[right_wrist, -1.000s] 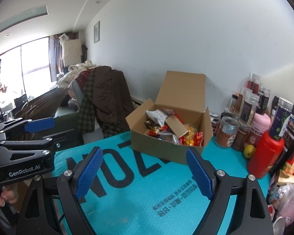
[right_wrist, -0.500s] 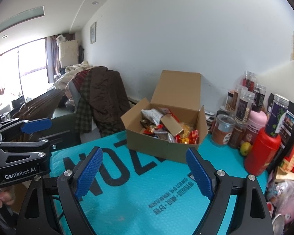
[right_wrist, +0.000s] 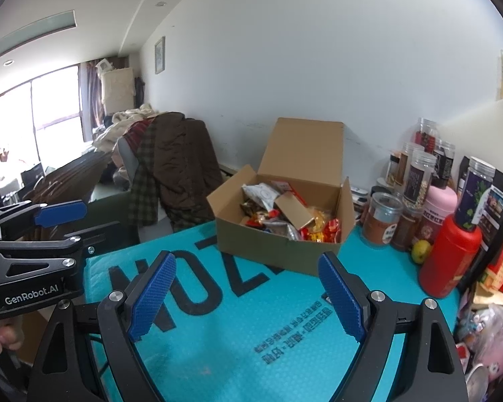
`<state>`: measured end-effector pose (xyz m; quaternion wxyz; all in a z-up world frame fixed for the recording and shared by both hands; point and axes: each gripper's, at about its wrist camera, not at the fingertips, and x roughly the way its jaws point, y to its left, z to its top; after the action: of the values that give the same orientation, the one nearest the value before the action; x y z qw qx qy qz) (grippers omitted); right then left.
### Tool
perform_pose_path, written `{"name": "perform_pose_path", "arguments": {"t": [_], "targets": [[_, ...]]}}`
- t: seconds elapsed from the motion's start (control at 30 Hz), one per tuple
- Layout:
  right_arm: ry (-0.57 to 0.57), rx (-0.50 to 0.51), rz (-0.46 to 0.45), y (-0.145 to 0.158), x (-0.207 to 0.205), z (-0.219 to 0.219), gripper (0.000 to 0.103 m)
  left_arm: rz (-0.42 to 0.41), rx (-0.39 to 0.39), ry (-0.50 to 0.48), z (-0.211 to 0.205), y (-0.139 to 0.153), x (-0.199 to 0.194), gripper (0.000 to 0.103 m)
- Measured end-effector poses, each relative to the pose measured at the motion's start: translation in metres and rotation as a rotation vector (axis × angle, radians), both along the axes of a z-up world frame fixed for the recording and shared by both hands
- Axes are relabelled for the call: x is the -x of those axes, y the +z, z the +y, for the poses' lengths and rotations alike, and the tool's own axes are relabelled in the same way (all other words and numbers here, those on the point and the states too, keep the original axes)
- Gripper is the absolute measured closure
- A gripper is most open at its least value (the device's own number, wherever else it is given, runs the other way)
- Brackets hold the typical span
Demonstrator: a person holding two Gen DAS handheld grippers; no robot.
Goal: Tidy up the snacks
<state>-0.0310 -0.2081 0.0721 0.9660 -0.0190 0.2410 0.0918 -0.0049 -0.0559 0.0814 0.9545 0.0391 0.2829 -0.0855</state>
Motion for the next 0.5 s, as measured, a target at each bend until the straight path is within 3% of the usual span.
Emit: {"name": "perform_pose_path", "arguments": {"t": [0.5], "targets": [[-0.013,0.004,0.024,-0.0068,-0.0008,-0.0059,0.015,0.015,-0.009,-0.007,-0.0078,-0.0033,-0.0003,0.039]]}}
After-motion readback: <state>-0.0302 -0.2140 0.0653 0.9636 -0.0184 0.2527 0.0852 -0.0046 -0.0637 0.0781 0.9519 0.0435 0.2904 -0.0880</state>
